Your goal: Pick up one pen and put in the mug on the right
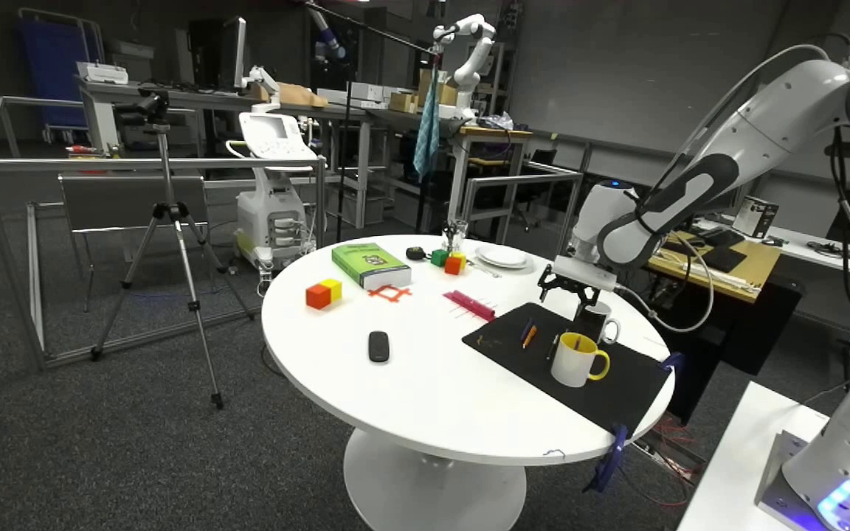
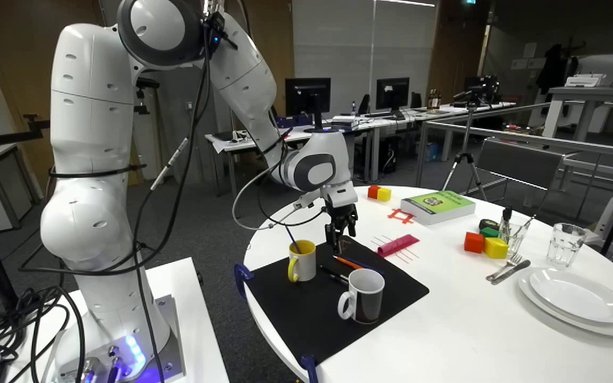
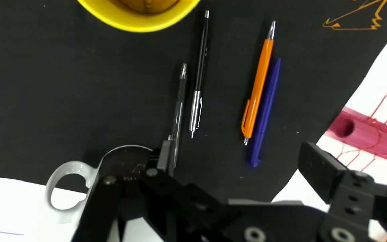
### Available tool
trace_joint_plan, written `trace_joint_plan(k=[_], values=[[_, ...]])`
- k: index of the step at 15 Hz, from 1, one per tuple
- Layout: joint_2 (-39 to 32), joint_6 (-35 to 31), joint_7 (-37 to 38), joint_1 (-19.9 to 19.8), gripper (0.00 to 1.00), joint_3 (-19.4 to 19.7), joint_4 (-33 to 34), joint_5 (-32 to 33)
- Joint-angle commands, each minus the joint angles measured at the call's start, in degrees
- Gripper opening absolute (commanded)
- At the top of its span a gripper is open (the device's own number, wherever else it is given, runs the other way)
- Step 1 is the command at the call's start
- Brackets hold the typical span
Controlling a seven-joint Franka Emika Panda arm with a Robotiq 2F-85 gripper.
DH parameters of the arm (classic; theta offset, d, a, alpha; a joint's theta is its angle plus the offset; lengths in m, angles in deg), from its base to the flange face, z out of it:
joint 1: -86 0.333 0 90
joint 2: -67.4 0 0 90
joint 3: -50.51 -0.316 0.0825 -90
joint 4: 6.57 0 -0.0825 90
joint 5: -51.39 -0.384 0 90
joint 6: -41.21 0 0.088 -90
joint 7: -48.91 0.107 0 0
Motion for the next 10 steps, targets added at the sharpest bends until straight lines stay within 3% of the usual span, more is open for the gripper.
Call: trace_joint_plan(k=[1,5,10], values=[[-1.9,-2.1,-7.5,-0.8,1.0,-1.3,1.0,-7.8],[-4.8,-1.7,-13.1,-0.3,1.0,-1.4,3.1,-13.2],[-9.3,-1.1,-15.0,1.0,1.0,0.0,6.3,-13.4]])
